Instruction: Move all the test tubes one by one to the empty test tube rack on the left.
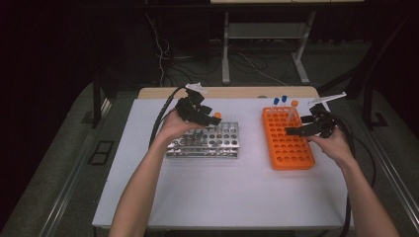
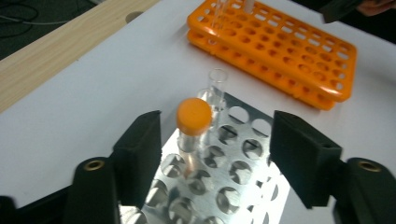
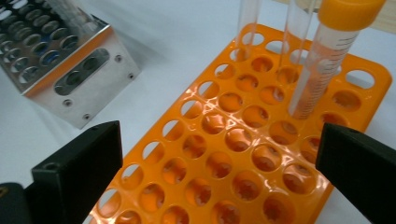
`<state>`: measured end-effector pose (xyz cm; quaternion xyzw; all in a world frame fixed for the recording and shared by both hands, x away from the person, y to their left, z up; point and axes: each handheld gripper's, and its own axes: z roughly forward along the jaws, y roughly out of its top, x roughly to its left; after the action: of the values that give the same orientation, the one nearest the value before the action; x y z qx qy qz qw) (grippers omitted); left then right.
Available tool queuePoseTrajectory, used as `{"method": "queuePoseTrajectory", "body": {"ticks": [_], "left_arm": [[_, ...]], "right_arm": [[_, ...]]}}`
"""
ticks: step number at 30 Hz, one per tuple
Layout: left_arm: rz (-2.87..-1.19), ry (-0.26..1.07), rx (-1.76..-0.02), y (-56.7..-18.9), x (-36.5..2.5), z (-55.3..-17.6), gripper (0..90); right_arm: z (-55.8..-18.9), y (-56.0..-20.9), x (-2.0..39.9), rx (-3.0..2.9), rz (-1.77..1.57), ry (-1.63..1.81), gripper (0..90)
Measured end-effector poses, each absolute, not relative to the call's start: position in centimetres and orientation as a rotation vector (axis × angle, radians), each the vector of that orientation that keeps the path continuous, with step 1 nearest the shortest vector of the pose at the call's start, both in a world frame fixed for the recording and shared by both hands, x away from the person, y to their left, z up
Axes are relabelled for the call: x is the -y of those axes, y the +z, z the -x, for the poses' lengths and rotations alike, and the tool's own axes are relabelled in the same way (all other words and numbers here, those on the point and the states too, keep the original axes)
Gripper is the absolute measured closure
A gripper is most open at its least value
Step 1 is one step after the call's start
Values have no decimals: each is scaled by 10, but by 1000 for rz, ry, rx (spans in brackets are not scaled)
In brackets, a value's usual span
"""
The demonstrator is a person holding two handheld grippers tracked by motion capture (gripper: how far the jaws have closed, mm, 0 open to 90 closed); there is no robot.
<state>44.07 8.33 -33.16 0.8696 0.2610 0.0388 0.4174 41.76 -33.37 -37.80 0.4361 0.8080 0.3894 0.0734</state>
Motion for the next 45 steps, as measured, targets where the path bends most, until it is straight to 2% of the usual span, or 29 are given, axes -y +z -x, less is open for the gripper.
{"method": "queuePoseTrajectory", "body": {"ticks": [6, 14, 16, 18, 19, 20, 22, 24, 26, 33, 40, 45], "left_arm": [[-2160, 74, -653, -328, -91, -422, 185], [-2152, 64, -636, -328, -96, -396, 102], [-2143, 42, -629, -329, -97, -390, 38], [-2139, 36, -623, -330, -97, -382, 0], [-2131, 34, -619, -331, -98, -378, 0], [-2130, 36, -612, -331, -99, -374, 0], [-2129, 46, -608, -332, -100, -367, 0], [-2127, 50, -603, -331, -101, -361, 0], [-2126, 53, -596, -331, -102, -355, 0], [-2129, 63, -578, -329, -104, -344, 0], [-2137, 69, -568, -329, -104, -341, 0], [-2141, 70, -565, -329, -103, -340, 0]], "right_arm": [[-428, -379, 335, -2394, -1321, 1160, 2], [-443, -382, 335, -2363, -1333, 1112, 2], [-445, -383, 335, -2354, -1334, 1119, 52], [-448, -384, 336, -2334, -1335, 1122, 53], [-449, -385, 336, -2326, -1338, 1117, 75], [-450, -386, 336, -2318, -1336, 1114, 157], [-453, -388, 337, -2301, -1344, 1121, 171], [-456, -392, 338, -2293, -1351, 1107, 237], [-458, -394, 338, -2284, -1363, 1105, 254], [-464, -403, 336, -2242, -1379, 1078, 436], [-466, -405, 331, -2210, -1373, 1044, 728], [-464, -400, 330, -2203, -1368, 1046, 733]]}}
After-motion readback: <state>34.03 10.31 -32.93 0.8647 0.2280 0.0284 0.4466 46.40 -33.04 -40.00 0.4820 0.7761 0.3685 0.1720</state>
